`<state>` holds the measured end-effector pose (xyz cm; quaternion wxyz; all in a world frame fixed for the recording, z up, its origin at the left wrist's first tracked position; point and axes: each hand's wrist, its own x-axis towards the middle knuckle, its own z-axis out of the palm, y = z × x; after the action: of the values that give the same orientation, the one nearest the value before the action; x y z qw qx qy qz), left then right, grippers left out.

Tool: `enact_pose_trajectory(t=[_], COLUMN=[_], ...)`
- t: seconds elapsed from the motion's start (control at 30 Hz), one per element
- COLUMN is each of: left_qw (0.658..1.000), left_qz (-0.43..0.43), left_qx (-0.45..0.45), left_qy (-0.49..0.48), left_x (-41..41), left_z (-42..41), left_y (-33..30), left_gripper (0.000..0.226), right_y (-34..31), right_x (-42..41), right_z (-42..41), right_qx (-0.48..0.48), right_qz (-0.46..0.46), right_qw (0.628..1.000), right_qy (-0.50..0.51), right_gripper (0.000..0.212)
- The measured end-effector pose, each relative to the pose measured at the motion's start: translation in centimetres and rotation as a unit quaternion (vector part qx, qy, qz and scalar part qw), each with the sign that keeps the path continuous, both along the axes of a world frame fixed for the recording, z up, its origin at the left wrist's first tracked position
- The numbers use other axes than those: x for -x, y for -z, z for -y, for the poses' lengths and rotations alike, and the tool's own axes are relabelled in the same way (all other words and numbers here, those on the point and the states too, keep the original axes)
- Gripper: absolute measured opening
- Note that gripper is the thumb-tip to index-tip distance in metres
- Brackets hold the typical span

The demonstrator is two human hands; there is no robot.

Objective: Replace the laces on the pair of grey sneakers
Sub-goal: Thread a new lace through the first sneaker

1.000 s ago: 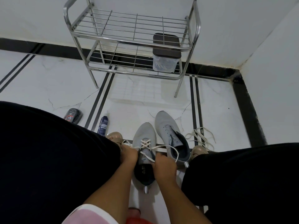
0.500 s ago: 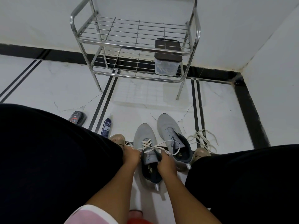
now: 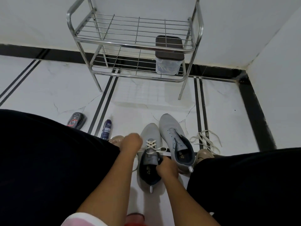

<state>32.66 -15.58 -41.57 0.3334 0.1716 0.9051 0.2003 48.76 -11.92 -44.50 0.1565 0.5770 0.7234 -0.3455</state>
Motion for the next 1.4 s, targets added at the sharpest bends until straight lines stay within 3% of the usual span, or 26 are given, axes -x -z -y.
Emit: enact_pose_trajectory(t=[0.1, 0.17, 0.27, 0.33, 0.37, 0.43, 0.5, 0.67, 0.8, 0.93, 1.1, 1.23, 1.33, 1.4], left_qw=[0.997, 0.998, 0.968, 0.923, 0.913, 0.962, 0.987, 0.968, 0.979, 0.989, 0.995, 0.989, 0.996, 0.989], left_qz=[0.063, 0.043, 0.075, 0.059, 0.036, 0.006, -0.048, -0.194, -0.129, -0.049, -0.069, -0.054, 0.041, 0.107], left_qx=[0.034, 0.026, -0.061, -0.090, -0.062, 0.032, 0.100, 0.071, 0.097, 0.134, 0.064, 0.113, 0.041, -0.022], left_qy=[0.008, -0.027, -0.230, -0.370, -0.401, -0.270, -0.114, 0.141, 0.126, 0.035, 0.028, 0.073, -0.060, -0.100], left_x=[-3.3, -4.2, -2.7, -0.3, 0.5, 0.4, -1.5, -4.2, -4.1, -4.3, -3.7, -3.4, -2.7, -2.0], left_z=[2.1, 3.0, 2.6, 2.3, 2.6, 2.8, 3.0, 2.6, 2.7, 2.4, 2.2, 1.7, 0.6, -0.5], left_y=[3.5, 4.0, 3.6, 3.4, 3.6, 3.3, 3.0, 3.7, 4.6, 4.2, 3.7, 3.5, 2.5, 0.4], left_gripper=[0.031, 0.027, 0.027, 0.034, 0.036, 0.036, 0.039, 0.029, 0.035, 0.040, 0.039, 0.035, 0.040, 0.030], right_y=[0.0, 0.0, -0.1, 0.0, 0.0, 0.0, 0.0, -0.3, -0.4, -0.5, -0.4, -0.4, -0.4, -0.6], right_x=[0.2, 0.1, 0.0, -0.2, -0.2, -0.2, 0.0, 0.3, 0.1, 0.2, 0.2, 0.1, 0.1, 0.2], right_z=[0.1, 0.1, 0.1, 0.0, -0.1, -0.1, -0.2, -0.1, -0.3, -0.3, -0.3, -0.4, -0.5, -0.5], right_qx=[-0.003, -0.002, -0.004, -0.005, -0.006, -0.007, -0.009, -0.028, -0.036, -0.045, -0.047, -0.048, -0.034, -0.020], right_qz=[0.007, 0.008, 0.009, 0.010, 0.014, 0.025, 0.034, 0.047, 0.055, 0.063, 0.062, 0.059, 0.052, 0.035], right_qw=[1.000, 1.000, 1.000, 0.999, 0.999, 0.999, 0.999, 0.998, 0.998, 0.997, 0.996, 0.996, 0.996, 0.998], right_qy=[-0.003, 0.003, 0.023, 0.040, 0.044, 0.043, 0.036, 0.002, -0.014, -0.022, -0.035, -0.052, -0.059, -0.053], right_gripper=[0.037, 0.037, 0.035, 0.034, 0.033, 0.033, 0.033, 0.030, 0.030, 0.029, 0.030, 0.032, 0.032, 0.030])
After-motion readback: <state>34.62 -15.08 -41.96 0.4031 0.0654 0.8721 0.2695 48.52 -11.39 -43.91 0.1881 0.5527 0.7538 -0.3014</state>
